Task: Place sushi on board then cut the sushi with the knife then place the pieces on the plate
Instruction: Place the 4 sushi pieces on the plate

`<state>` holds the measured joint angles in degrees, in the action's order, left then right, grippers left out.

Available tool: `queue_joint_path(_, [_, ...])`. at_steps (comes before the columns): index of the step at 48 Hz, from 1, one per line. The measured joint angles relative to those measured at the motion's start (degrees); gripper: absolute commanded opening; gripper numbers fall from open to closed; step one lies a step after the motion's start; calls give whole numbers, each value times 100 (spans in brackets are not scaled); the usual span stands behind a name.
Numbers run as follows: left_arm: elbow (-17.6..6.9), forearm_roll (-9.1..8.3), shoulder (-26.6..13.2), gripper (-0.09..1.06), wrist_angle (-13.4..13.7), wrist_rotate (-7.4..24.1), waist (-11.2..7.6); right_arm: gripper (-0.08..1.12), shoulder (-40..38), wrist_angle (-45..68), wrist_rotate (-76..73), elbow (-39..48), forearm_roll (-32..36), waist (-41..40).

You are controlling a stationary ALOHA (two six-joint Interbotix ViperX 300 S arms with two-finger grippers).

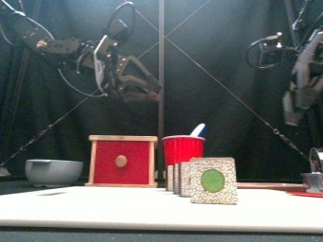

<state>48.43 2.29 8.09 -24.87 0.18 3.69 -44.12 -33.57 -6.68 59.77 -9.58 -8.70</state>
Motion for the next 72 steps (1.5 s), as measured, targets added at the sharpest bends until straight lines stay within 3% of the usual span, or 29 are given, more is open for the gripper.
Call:
queue_joint_path(11, [492,-9,272,78,-18,18,9,91,1485,2101,9,-396,853,264])
queue_joint_path(29, [923,-105,615,78,9,18,0,91,3384,2417,26,-1538,1239,483])
queue_joint_path(45, [1028,-105,615,78,9,18,-9,90,4412,2426,26,-2162,1274,729])
queue_joint_path(72, [1020,-105,598,78,9,18,-35,89,5282,2320,18,-2733,1503,721])
